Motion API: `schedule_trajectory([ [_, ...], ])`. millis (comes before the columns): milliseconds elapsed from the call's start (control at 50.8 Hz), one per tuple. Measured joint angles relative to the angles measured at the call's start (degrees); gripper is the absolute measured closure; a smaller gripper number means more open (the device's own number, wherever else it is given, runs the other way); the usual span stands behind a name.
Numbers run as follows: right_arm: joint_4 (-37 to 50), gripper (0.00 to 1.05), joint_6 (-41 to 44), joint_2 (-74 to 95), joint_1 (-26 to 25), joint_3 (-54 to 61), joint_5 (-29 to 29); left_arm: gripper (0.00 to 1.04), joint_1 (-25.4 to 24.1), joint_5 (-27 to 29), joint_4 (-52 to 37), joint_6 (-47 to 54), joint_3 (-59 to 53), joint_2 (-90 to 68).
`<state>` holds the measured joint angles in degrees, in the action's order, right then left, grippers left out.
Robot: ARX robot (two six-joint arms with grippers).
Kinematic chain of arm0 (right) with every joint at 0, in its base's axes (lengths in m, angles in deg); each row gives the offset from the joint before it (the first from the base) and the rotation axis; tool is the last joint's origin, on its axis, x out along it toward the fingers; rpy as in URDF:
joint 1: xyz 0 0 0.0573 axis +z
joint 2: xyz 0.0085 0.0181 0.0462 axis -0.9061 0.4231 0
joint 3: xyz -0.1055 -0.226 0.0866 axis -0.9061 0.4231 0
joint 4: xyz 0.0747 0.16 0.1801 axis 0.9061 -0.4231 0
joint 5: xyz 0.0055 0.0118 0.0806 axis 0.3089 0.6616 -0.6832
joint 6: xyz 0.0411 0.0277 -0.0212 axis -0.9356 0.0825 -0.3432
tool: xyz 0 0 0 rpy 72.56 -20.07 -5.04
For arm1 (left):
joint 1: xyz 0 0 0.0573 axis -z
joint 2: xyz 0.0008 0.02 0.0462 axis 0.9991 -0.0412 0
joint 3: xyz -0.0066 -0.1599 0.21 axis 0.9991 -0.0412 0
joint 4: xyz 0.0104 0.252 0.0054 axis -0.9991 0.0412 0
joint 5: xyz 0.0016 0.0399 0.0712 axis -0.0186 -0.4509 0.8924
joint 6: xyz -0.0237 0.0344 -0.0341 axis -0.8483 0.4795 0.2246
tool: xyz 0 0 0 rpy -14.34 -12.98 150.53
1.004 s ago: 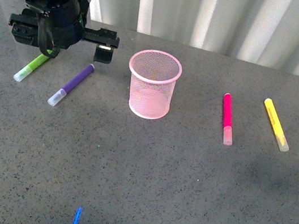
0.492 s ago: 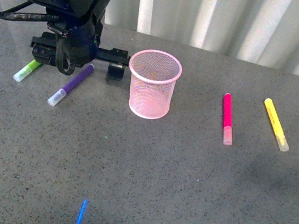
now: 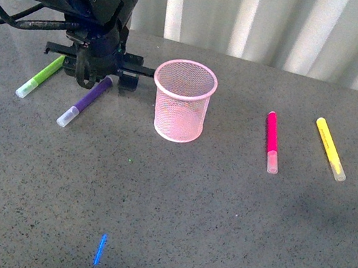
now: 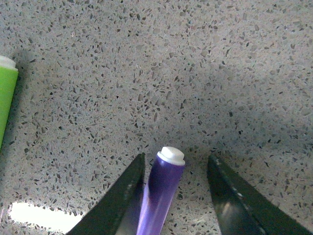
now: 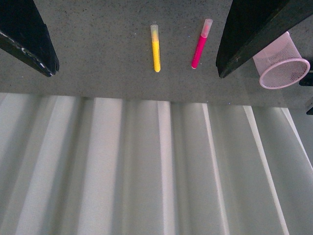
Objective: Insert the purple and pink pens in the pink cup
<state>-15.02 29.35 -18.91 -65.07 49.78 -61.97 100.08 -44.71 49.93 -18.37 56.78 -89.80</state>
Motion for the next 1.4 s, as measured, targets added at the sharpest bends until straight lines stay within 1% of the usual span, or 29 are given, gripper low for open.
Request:
schedule_trajectory([
  [39, 0.00, 0.07, 0.00, 0.00, 0.00, 0.00, -0.02, 0.69, 0.00, 0.02, -0.33, 0.02, 0.00, -0.11],
  [59, 0.00, 0.07, 0.00, 0.00, 0.00, 0.00, -0.02, 0.70, 0.00, 0.07, -0.44, 0.02, 0.00, -0.13],
  [138, 0.00, 0.07, 0.00, 0.00, 0.00, 0.00, -0.02, 0.86, 0.04, 0.68, -1.64, 0.20, -0.09, -0.22],
  [197, 0.00, 0.07, 0.00, 0.00, 0.00, 0.00, 0.00, 0.92, 0.02, 0.74, -2.27, 0.22, -0.20, -0.22],
  [531, 0.00, 0.07, 0.00, 0.00, 0.00, 0.00, -0.02, 0.93, -0.55, 1.05, -4.31, 1.16, -1.84, 0.85],
  [689, 0.00, 0.07, 0.02, 0.00, 0.00, 0.00, -0.02, 0.93, -1.97, 1.57, -4.83, 2.56, -2.56, 3.56],
  [866, 0.00, 0.07, 0.00, 0.00, 0.00, 0.00, -0.02, 0.93, -4.15, 1.99, -6.23, 3.74, -4.20, 10.34],
  [906, 0.00, 0.07, 0.00, 0.00, 0.00, 0.00, -0.02, 0.93, -4.35, 1.95, -8.13, 3.89, -5.22, 12.11],
  [965, 0.00, 0.07, 0.02, 0.00, 0.00, 0.00, -0.02, 0.93, -4.39, 2.08, -14.08, 3.39, -8.13, 15.47],
  [1024, 0.00, 0.07, 0.00, 0.00, 0.00, 0.00, -0.02, 0.93, -4.17, 1.53, -17.92, 2.62, -9.92, 17.38],
  [1063, 0.00, 0.07, 0.00, 0.00, 0.00, 0.00, -0.02, 0.93, -3.82, 0.79, -21.40, 1.46, -11.52, 19.26],
  [1142, 0.00, 0.07, 0.00, 0.00, 0.00, 0.00, 0.00, 0.93, -2.89, 1.05, -26.34, 0.09, -13.84, 21.90],
  [1260, 0.00, 0.07, 0.00, 0.00, 0.00, 0.00, -0.02, 0.93, -0.35, 0.68, -33.83, -2.40, -17.29, 25.62],
  [1398, 0.00, 0.07, 0.00, 0.00, 0.00, 0.00, -0.02, 0.93, 4.22, 0.31, -43.28, -4.94, -21.31, 27.85],
])
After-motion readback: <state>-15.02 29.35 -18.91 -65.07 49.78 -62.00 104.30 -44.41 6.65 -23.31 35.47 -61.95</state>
